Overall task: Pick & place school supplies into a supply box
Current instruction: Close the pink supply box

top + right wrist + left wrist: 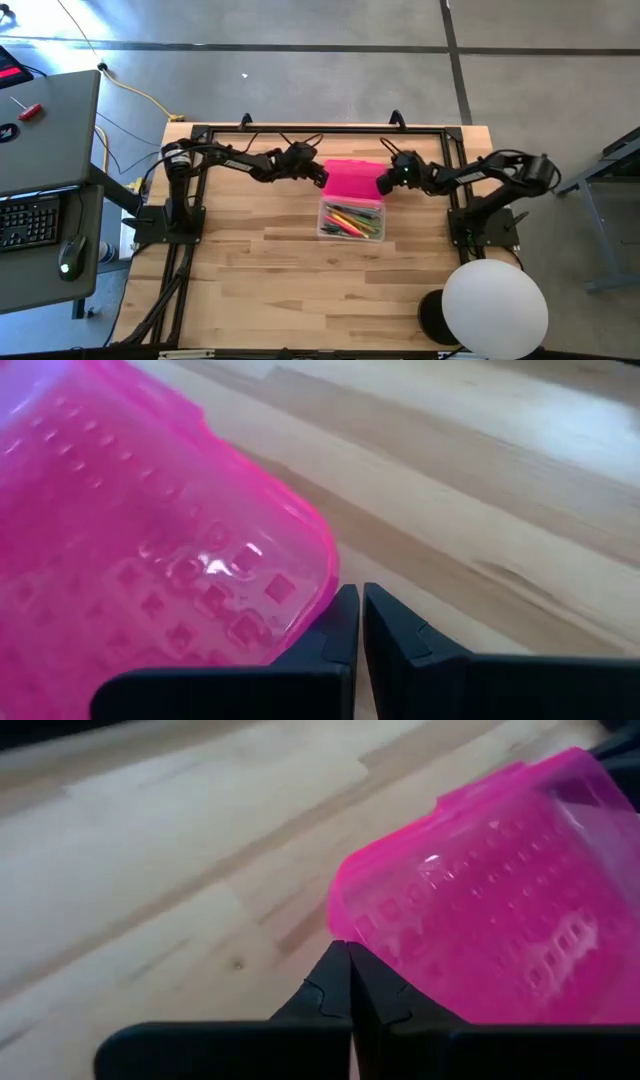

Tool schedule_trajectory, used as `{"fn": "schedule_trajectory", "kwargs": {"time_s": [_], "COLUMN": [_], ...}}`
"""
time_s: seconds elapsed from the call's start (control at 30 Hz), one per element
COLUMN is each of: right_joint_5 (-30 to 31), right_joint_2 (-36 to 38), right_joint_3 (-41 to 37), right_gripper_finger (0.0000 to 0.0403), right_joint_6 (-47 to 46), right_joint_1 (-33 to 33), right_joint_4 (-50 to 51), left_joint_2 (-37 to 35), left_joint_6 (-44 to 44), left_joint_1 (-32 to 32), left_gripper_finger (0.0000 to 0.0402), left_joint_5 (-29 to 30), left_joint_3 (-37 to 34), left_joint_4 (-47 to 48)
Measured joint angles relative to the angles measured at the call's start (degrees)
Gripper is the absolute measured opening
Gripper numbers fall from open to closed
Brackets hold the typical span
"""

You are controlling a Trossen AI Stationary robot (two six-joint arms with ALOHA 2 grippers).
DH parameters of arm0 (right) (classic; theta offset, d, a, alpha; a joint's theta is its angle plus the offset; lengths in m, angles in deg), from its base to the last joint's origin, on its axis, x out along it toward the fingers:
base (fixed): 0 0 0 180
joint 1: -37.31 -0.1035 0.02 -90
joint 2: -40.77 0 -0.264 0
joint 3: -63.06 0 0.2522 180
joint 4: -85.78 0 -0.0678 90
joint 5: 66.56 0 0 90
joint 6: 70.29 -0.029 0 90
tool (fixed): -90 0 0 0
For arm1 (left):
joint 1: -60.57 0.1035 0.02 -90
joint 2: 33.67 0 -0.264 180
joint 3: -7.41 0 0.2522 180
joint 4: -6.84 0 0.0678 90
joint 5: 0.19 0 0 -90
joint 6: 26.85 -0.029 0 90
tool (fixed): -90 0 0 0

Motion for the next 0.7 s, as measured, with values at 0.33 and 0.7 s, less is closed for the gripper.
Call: {"fn": "schedule_trajectory", "kwargs": {"time_s": [0.33,0.7], "right_joint_5": [4.5,7.8], "right_joint_2": [1.7,6.2], "right_joint_3": [1.2,1.3], "right_gripper_finger": [0.0000,0.0000], "right_joint_6": [5.7,9.0], "right_joint_1": [-2.6,-4.7], "right_joint_4": [0.0,4.4], "left_joint_2": [-0.2,-7.4], "left_joint_6": [-1.1,-2.7], "left_joint_1": [0.1,-1.5], "left_gripper_finger": [0.0016,0.0016], "left_joint_5": [1.1,2.4], "left_joint_3": [0.0,0.0], "left_joint_4": [-0.2,5.5]}}
